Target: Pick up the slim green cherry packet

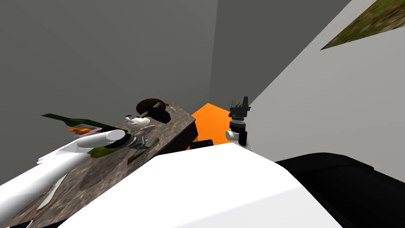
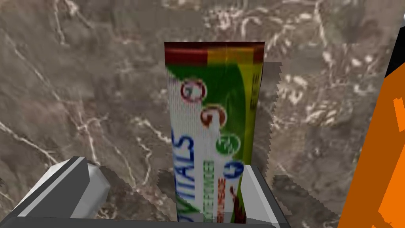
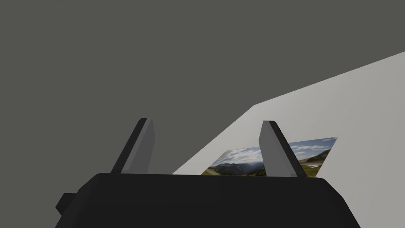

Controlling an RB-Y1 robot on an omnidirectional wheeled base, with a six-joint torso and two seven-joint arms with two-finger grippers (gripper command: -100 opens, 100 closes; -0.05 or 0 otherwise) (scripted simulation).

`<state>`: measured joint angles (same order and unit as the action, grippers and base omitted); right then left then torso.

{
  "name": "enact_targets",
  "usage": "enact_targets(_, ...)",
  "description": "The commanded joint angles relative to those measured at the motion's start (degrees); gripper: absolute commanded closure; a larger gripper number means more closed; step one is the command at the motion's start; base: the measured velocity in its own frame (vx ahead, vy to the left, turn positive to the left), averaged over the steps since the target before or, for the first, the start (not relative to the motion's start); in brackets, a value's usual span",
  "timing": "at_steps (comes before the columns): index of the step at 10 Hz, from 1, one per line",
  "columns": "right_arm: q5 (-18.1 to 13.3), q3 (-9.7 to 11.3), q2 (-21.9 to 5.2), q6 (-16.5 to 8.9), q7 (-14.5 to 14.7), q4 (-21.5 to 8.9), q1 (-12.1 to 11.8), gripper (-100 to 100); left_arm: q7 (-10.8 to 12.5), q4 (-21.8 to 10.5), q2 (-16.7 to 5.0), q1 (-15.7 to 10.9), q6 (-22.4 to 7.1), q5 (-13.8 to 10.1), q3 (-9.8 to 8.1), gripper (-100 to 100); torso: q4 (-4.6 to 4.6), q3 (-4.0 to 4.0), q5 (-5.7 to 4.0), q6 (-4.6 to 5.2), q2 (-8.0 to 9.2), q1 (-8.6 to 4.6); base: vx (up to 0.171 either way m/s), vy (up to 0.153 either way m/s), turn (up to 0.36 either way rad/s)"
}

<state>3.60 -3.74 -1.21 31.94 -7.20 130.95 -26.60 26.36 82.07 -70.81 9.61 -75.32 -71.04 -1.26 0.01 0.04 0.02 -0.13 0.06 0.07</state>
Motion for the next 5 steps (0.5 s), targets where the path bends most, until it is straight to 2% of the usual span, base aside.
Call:
enact_targets(1, 0.0, 0.0, 0.0, 0.0, 0.0, 0.0, 0.0, 0, 0.34, 0.11, -0.61, 0.06, 1.05, -0.86, 2.29, -100, 0.0, 0.0, 0.0, 0.0, 0.0, 0.0, -0.007, 0.011, 0.0)
enact_targets(2, 0.0, 0.0, 0.0, 0.0, 0.0, 0.0, 0.0, 0, 2.31, 0.39, -3.31, 0.03, 3.62, -3.48, 4.34, -100, 0.0, -0.01, 0.0, 0.0, -0.02, -0.03, -0.011, 0.011, -0.015)
enact_targets(3, 0.0, 0.0, 0.0, 0.0, 0.0, 0.0, 0.0, 0, 2.31, 0.39, -3.48, 0.03, 4.41, -4.09, 6.06, -100, 0.0, -0.01, -0.02, 0.0, -0.01, -0.03, -0.013, 0.014, -0.015)
enact_targets(4, 0.0, 0.0, 0.0, 0.0, 0.0, 0.0, 0.0, 0, 2.31, 0.39, -3.48, 0.03, 4.41, -4.09, 6.68, -100, 0.0, 0.0, 0.0, 0.0, -0.01, -0.03, -0.006, 0.007, -0.003)
enact_targets(5, 0.0, 0.0, 0.0, 0.0, 0.0, 0.0, 0.0, 0, 4.28, 0.67, -6.18, 0.01, 7.06, -6.75, 8.98, -100, 0.0, -0.01, 0.0, -0.01, -0.02, -0.04, -0.013, 0.012, -0.02)
